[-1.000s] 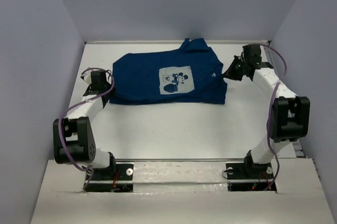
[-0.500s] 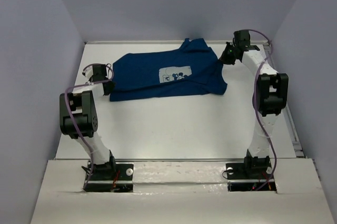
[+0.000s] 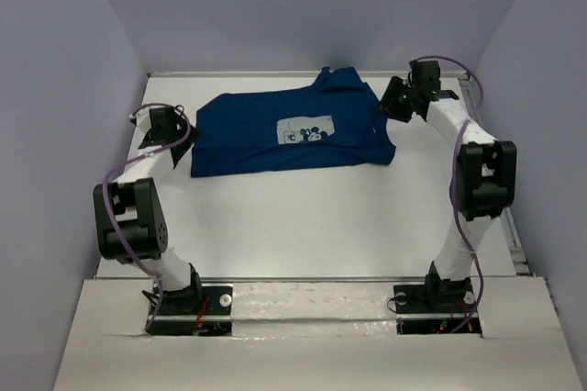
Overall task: Fold and stack the t-shirts
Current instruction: Fold the flattened tshirt in 1/3 of the way
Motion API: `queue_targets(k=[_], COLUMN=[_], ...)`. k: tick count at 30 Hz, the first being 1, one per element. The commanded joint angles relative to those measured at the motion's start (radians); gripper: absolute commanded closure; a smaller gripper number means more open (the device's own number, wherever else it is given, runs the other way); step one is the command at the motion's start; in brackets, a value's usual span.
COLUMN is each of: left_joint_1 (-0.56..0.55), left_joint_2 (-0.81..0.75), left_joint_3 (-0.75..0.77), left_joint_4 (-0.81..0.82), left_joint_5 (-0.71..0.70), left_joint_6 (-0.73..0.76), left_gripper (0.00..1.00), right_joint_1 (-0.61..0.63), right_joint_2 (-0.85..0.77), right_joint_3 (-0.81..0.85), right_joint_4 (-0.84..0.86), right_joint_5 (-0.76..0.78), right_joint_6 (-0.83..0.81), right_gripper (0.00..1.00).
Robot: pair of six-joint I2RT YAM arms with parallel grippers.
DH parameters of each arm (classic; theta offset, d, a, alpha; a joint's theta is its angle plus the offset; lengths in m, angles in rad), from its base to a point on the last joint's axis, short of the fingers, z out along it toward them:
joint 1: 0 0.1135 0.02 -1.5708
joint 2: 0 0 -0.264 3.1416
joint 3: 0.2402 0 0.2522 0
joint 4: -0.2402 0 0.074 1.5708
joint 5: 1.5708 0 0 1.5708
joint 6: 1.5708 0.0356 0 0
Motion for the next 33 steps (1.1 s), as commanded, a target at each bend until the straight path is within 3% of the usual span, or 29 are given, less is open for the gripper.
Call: queue_targets(k=[1,2,4,5,6,7,9,14,20,26,29,31,33], left_joint_1=[0.017,0.017,0.017,0.017,0.017,0.017,0.026,0.026,0.026,0.026,0.026,0.026,0.026], left_joint_2=[-0.175,-0.207,-0.221,-0.217,-0.209,-0.197,-0.180,-0.111,-0.068,-0.039,-0.034,-0.029,-0.026], left_joint_3=[-0.105,-0.154,-0.197,-0.224,-0.238,-0.243,-0.251,-0.232,-0.226,-0.218,-0.217,-0.215,-0.212], left_joint_4=[-0.020,-0.017,-0.008,-0.009,-0.004,0.000,0.009,0.043,0.060,0.063,0.066,0.066,0.063], left_joint_5=[0.015,0.053,0.094,0.126,0.140,0.153,0.172,0.204,0.216,0.212,0.209,0.204,0.203], left_joint_6=[0.017,0.004,-0.007,-0.012,-0.012,-0.010,-0.007,-0.004,-0.006,-0.003,-0.003,-0.001,-0.001], left_gripper=[0.21,0.24,0.25,0.26,0.28,0.30,0.37,0.40,0.46,0.64,0.72,0.76,0.78], right_joint_1=[0.002,0.002,0.002,0.002,-0.007,-0.007,-0.035,-0.055,-0.055,-0.055,-0.055,-0.055,-0.055], right_joint_2=[-0.248,-0.284,-0.296,-0.301,-0.305,-0.307,-0.284,-0.165,-0.108,-0.074,-0.072,-0.057,-0.049], right_joint_3=[-0.247,-0.281,-0.349,-0.363,-0.385,-0.395,-0.399,-0.297,-0.300,-0.311,-0.312,-0.291,-0.280], right_joint_4=[0.145,0.147,0.119,0.110,0.105,0.108,0.116,0.076,0.067,0.075,0.085,0.067,0.047], right_joint_5=[-0.013,-0.042,-0.047,-0.049,-0.045,-0.044,-0.065,-0.136,-0.147,-0.177,-0.187,-0.199,-0.199], right_joint_6=[0.003,-0.005,-0.011,-0.014,-0.019,-0.019,-0.014,-0.029,-0.026,-0.009,0.001,0.007,0.007], right_gripper=[0.82,0.96,1.00,0.96,0.81,0.71,0.59,0.64,0.60,0.63,0.74,0.74,0.66])
